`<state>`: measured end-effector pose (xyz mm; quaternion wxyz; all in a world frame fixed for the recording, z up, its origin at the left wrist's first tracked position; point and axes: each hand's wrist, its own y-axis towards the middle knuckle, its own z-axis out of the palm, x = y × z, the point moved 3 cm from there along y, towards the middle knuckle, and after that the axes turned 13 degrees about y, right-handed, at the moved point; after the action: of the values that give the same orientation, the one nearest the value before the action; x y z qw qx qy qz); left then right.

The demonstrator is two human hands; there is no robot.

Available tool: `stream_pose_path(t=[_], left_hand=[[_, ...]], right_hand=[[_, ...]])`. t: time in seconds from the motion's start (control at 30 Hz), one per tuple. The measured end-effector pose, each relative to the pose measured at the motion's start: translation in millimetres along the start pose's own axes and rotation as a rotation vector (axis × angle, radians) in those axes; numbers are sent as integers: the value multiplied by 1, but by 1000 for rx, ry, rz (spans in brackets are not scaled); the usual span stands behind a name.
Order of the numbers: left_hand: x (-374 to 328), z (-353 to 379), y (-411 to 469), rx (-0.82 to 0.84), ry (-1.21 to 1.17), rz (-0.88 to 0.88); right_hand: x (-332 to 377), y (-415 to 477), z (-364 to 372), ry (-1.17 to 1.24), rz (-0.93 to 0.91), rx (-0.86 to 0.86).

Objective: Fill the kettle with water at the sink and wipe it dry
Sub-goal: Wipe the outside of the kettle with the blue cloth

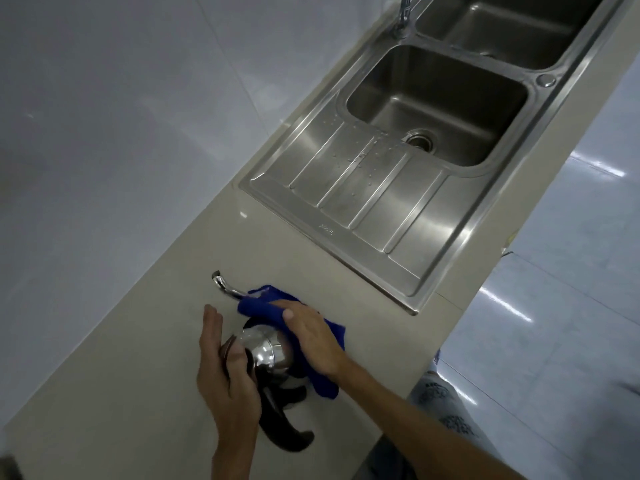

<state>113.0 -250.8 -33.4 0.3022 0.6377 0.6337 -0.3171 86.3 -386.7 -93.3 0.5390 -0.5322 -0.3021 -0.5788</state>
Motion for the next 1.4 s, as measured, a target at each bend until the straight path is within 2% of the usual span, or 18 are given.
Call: stream_pose_path(t=[0.07,0.13,0.23,0.3,0.37,0.43,0.5,0.63,0.7,0.83,0.9,0.97,1.07,1.13,1.27,1.4], left_hand=[[2,-4,10,106,-2,77],[4,-10,22,216,30,163],[8,-16,38,331,108,254],[3,-20,40,335,152,253],[-2,-24,27,190,174,147],[-7,-23,5,-31,180,-78],[-11,-14,-13,-143,174,-270],[-21,-1,-17,-281,314,-260],[-19,-2,-14,-299,356,-254],[-20,-6,-12,-248,359,-155],[-18,-8,-10,-232,353,-132],[-18,-8,-5,-184,360,-76],[-18,-7,3,-69,420,105],[-14,-8,12,-33,440,214],[-9,-10,30,50,419,441],[-13,-7,41,177,403,658]], right_hand=[[-12,-12,3,43,74,-114],[-21,-36,19,-21,100,-185],[-7,-51,43,-82,18,-243],[2,-40,43,-85,-39,-280],[-4,-25,33,-47,-40,-293],[-14,-15,22,-6,0,-285],[-23,-12,18,11,58,-242],[-24,-33,21,-94,24,-293],[-17,-48,32,-157,-40,-287],[14,-37,52,-250,-275,-196],[8,-22,48,-235,-291,-202],[-16,-26,42,-135,-196,-358],[-52,-51,45,29,78,-715],[-55,-50,47,146,164,-796],[-32,-42,7,181,131,-760],[-10,-23,-72,118,43,-666]])
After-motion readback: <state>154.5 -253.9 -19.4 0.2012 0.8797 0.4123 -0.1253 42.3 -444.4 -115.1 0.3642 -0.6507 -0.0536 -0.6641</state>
